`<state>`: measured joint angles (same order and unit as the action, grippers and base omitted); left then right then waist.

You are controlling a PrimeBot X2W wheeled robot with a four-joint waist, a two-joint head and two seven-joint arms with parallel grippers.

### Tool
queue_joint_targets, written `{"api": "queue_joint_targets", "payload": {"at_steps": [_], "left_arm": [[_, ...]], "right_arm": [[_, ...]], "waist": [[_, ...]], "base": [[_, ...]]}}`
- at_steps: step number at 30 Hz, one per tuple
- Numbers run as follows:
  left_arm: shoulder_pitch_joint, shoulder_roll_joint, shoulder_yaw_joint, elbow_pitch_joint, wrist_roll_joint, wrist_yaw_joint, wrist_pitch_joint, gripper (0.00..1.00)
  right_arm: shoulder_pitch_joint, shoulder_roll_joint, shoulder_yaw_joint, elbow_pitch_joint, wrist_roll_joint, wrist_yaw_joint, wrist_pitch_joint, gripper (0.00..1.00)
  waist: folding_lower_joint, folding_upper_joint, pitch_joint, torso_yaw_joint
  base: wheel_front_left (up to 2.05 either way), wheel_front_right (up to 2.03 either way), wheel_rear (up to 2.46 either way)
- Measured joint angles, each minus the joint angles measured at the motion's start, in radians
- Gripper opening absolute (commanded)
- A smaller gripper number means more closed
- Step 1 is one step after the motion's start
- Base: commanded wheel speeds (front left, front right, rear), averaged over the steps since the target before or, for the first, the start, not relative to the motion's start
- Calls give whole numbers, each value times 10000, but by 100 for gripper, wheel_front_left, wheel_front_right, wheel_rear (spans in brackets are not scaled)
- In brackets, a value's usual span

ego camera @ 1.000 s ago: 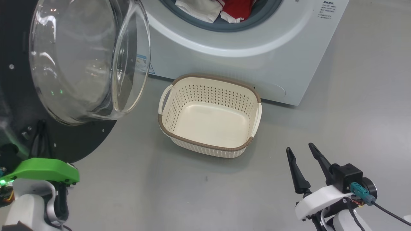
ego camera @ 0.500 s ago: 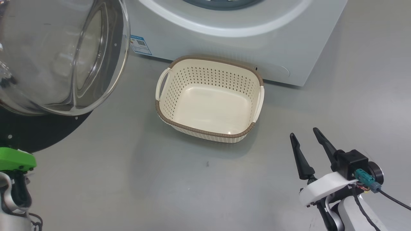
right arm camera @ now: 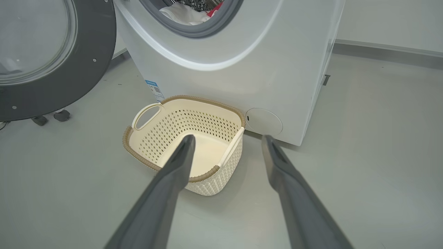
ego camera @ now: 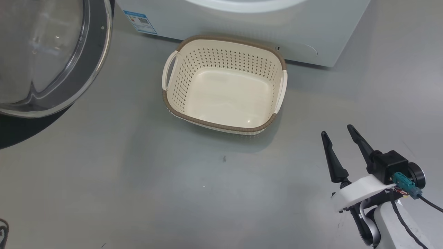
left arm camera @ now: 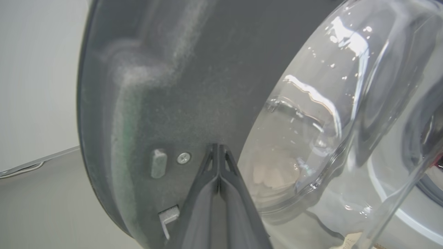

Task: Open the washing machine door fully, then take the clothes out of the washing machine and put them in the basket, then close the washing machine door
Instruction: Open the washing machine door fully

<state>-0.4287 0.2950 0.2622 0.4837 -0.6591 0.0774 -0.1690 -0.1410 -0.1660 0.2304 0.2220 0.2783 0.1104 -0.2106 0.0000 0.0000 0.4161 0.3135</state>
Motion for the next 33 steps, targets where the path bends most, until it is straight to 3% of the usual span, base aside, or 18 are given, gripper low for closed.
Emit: {"api": "queue_joint_targets", "payload": {"at_steps": [17, 33], "left_arm": [[-704, 123, 44, 1290, -8, -226, -280, 0], [-777, 73, -832, 2042, 654, -754, -525, 0]], "right_arm": [[-151, -228, -180, -132, -92, -92, 29, 100], [-150, 138, -2, 313, -48, -82, -92, 100]], "waist": [[0, 0, 440, 66], [0, 0, -463, 27]], "base": [[0, 0, 0], [0, 0, 0]]}}
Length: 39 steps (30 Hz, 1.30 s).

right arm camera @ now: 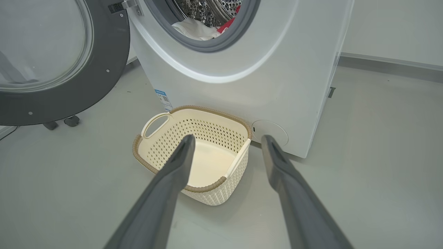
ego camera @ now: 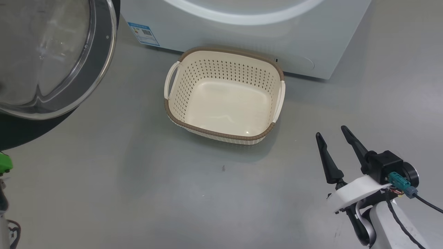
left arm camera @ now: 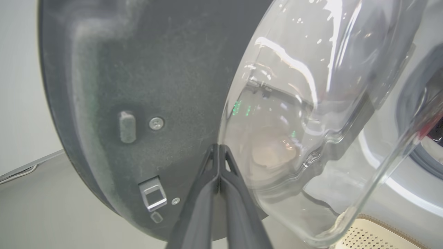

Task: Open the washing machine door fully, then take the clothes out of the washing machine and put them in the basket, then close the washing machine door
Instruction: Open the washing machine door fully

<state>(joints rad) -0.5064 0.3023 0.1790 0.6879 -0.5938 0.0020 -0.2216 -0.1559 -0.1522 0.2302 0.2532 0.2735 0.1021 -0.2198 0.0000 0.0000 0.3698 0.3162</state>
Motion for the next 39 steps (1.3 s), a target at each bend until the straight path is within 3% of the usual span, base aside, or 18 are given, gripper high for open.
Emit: {"api": "queue_joint_targets", "payload": {"at_steps": [8, 17, 26, 39], "left_arm": [[278, -59, -786, -132, 677, -433, -102, 0], [1114, -324, -1287, -462, 1120, -604, -190, 0], [1947, -479, -1484, -955, 1248, -690, -265, 0], [3179, -1183, -1835, -2171, 1290, -878, -276, 0]], "right_arm": [[6, 261, 88, 391, 257, 21, -88, 100], [79, 493, 188, 683, 430, 36, -196, 100], [426, 600, 186, 740, 711, 100, -247, 100], [694, 663, 94, 675, 943, 109, -249, 100]], "waist": [[1, 0, -790, -182], [0, 0, -1773, -591], [0, 0, -2547, -1333], [0, 0, -3307, -2488]], "base": [[0, 0, 0], [0, 0, 0], [0, 0, 0], [0, 0, 0]]}}
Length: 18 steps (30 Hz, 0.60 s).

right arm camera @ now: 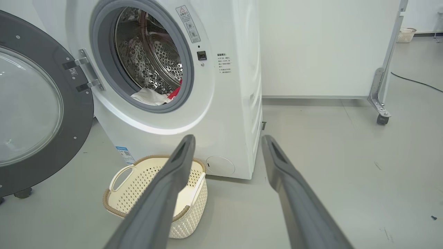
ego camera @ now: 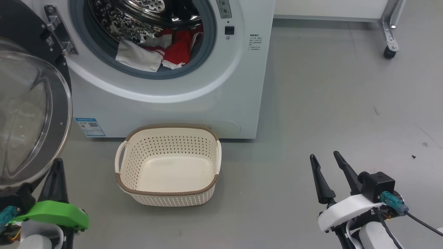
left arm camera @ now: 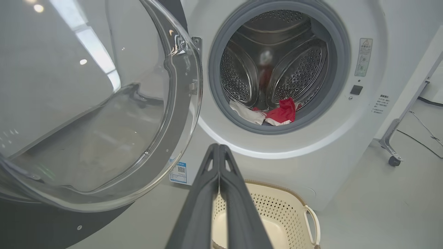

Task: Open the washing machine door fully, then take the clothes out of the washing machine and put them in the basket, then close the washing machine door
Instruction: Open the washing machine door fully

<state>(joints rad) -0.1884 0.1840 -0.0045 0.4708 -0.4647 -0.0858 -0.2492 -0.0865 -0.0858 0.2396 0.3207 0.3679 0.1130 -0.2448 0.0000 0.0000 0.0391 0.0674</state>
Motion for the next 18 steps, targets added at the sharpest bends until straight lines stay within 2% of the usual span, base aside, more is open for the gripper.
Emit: {"api": "queue_joint_targets", "payload": {"at_steps": [6, 15, 16, 17, 18], "left_arm": [[269, -324, 2, -631, -2, 0, -4, 0], [759, -677, -6, -1304, 77, -2, -29, 0], [807, -729, -13, -1360, 88, -2, -29, 27], [874, -767, -23, -1455, 107, -2, -29, 48], [942, -782, -31, -1603, 150, -2, -29, 100]], "right_arm": [[177, 10, -153, -178, 13, 0, -19, 100], [203, 23, -337, -435, 13, 0, -27, 100], [217, 25, -355, -460, 13, 0, -27, 100], [248, 27, -368, -485, 13, 0, -27, 100], [330, 38, -380, -512, 13, 0, -27, 100]], "waist": [[0, 0, -186, -308], [0, 0, -161, -418], [0, 0, -153, -426], [0, 0, -145, -433], [0, 0, -131, -446]], "base": [[0, 0, 0], [0, 0, 0], [0, 0, 0], [0, 0, 0], [0, 0, 0]]}}
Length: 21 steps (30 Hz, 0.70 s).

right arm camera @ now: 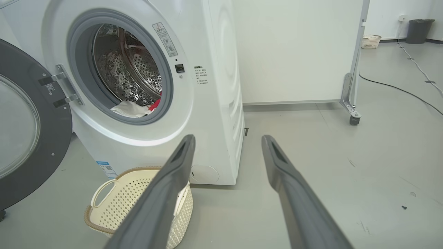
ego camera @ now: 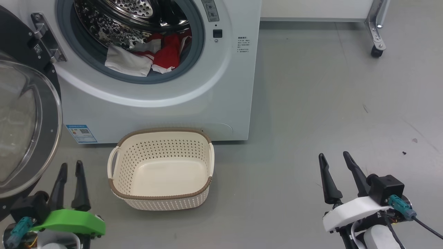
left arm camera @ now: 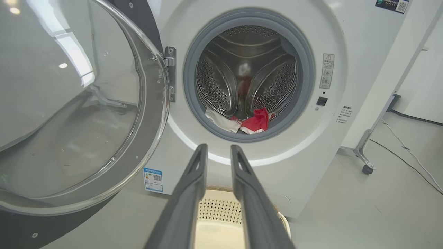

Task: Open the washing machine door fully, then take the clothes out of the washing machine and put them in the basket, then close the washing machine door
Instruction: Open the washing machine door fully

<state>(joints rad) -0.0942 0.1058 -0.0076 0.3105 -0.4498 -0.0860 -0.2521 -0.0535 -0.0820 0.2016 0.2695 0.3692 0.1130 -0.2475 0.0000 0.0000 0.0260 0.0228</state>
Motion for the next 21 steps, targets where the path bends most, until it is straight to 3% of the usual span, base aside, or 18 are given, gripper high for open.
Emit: {"api": "queue_joint_targets", "payload": {"at_steps": [21], "left_arm": [[501, -169, -153, -548, 209, -71, 0, 100]], "right_arm": [[15, 88, -111, -228, -63, 2, 0, 100]], "waist": [[0, 0, 110, -90]], "base": [[0, 0, 0]]}}
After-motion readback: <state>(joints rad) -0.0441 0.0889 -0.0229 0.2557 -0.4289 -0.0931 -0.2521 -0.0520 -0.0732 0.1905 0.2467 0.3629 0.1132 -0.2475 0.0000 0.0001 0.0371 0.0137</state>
